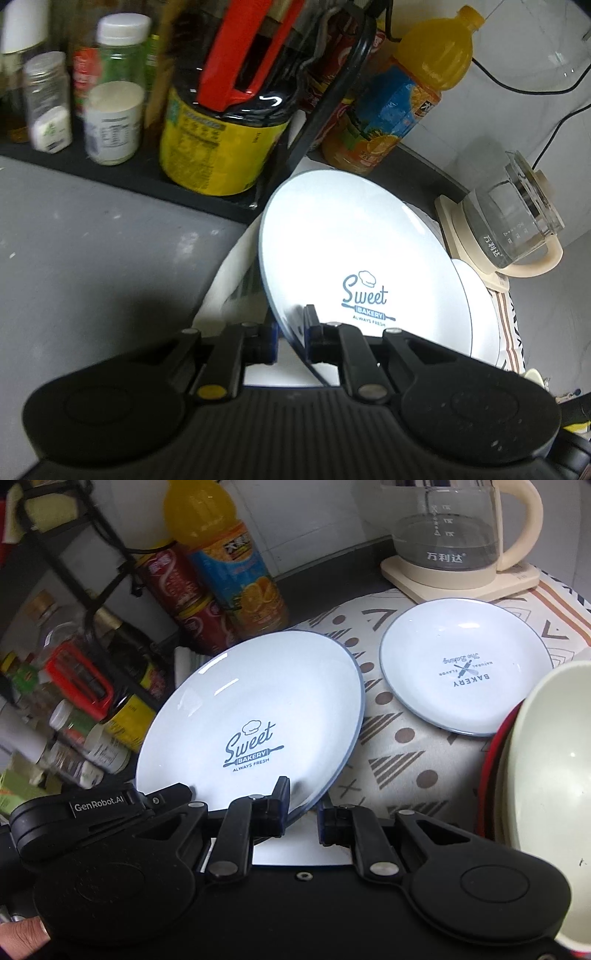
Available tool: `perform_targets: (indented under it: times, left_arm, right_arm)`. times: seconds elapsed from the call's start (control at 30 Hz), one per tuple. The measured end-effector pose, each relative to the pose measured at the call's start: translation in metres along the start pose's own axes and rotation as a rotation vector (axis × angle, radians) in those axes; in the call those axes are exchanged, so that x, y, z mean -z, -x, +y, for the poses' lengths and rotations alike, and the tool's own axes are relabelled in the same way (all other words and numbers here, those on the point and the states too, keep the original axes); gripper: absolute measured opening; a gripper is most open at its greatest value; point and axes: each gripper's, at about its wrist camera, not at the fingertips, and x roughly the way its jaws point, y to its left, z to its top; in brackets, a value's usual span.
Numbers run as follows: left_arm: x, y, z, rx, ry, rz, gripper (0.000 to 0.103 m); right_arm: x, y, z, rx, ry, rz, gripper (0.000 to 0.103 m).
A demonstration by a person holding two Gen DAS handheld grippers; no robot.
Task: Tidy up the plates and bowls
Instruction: 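Lift the 'Sweet' plate with both tools and lower it onto the flower plate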
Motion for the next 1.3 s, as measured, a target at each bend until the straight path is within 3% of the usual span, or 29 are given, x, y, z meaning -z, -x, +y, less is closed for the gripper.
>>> perform_targets:
  times: [0.3,0.77,1.3]
  left_arm:
    - [0.032,0.036,0.012,-0.045,0.042,-0.025,0.011]
    - [0.09,0.071,0.021,-0.079,0.062,-0.018,0.013]
    - [0.123,0.074,0.024,-0.092,0.064,0.057,0.015]
  right_arm:
    - [0.02,0.018,0.004,-0.058,0.066,0.022,0.014]
    - [0.059,0.045,-0.001,-0.078,0.143,0.053,0.014]
    - [0.083,0.057,-0.015,-0.052,0.163,0.081,0.014]
